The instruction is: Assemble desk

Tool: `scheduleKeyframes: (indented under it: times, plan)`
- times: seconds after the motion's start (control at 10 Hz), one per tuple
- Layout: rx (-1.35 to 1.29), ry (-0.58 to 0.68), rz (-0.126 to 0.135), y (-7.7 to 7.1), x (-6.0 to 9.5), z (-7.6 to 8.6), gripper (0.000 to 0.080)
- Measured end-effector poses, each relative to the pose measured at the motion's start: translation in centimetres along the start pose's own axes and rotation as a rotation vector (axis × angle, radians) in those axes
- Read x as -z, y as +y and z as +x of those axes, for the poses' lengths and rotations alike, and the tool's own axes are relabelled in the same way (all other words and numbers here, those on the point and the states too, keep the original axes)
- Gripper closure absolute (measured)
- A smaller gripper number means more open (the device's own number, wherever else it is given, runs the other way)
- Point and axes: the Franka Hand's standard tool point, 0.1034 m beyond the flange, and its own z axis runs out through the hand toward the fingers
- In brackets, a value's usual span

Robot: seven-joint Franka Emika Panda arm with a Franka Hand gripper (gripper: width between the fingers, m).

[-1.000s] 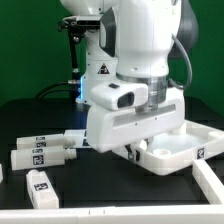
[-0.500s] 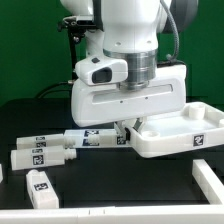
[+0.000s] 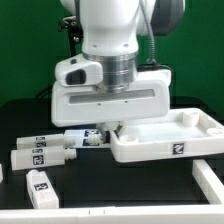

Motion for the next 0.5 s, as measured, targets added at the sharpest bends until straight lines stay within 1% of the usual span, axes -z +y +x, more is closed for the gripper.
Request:
scheduleKeyframes:
  times: [0.1, 0.2, 0.3, 0.5]
  plan:
    - [-0.090, -0.010, 0.020, 1.3, -0.3, 0.1, 0.0748]
    - [-0.110, -0.029, 0.033, 2.5, -0.3, 0.5, 0.0748]
    - [-0.107, -0.024, 0.031, 2.5, -0.3, 0.7, 0.0748]
    - [-0.104, -0.029, 0.031, 2.4, -0.6, 0.6, 0.0747]
